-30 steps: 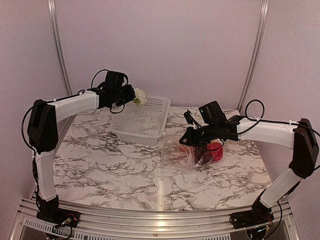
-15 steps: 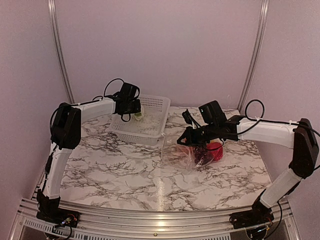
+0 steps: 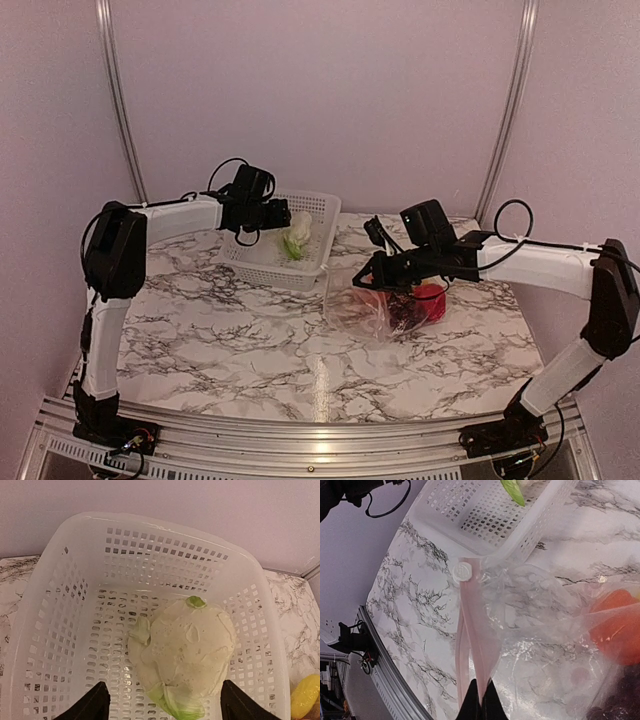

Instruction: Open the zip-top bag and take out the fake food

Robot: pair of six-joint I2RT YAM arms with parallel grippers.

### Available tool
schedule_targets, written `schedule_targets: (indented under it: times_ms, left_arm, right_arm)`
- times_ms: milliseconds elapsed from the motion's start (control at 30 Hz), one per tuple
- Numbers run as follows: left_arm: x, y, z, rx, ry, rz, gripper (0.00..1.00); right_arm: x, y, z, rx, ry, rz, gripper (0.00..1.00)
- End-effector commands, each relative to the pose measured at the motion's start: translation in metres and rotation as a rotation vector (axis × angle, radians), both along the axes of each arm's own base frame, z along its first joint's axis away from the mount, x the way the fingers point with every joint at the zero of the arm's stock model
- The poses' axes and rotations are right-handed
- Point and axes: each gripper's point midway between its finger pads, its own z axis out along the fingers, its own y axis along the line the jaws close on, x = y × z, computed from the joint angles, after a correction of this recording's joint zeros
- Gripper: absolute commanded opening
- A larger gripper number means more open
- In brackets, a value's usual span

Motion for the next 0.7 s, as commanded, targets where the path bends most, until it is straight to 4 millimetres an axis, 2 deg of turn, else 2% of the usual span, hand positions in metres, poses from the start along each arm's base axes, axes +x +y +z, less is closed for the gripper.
schedule_targets:
  times_ms: [0,133,167,267,467,567,600,667]
  left_arm:
    - [-0.031,-0.005,0.07,-0.152,-0.079,-0.07,0.79]
    - [-0.07,-0.002,0.073,-0.187,-0.053,-0.134,0.81]
    - [-0.079,-0.002,0.08,-0.208,-0.071,-0.15,0.81]
    - [-0.113,0.0,0.079,-0.235,-0.055,-0.188,0.83]
    - [-0.188,-0.005,0.063,-0.247,0.0,-0.25,0.82]
    - [-0.223,-0.005,0.056,-0.302,0.032,-0.255,0.82]
    - [-0.235,-0.005,0.059,-0.334,0.031,-0.261,0.82]
    - [-0.258,-0.003,0.049,-0.351,0.052,-0.266,0.83]
  right_arm:
    - [-0.002,-0.001,0.022,0.05,-0.055,0.018,0.0]
    - [-0.009,-0.001,0.025,0.062,-0.056,0.026,0.0]
    - [-0.011,-0.001,0.026,0.065,-0.055,0.028,0.0]
    - [-0.021,0.003,0.03,0.074,-0.061,0.042,0.0]
    - [-0.05,0.032,0.037,0.099,-0.069,0.104,0.0]
    - [-0.062,0.048,0.038,0.109,-0.066,0.135,0.0]
    - [-0.065,0.053,0.039,0.112,-0.066,0.143,0.0]
    - [-0.071,0.062,0.04,0.115,-0.07,0.164,0.0]
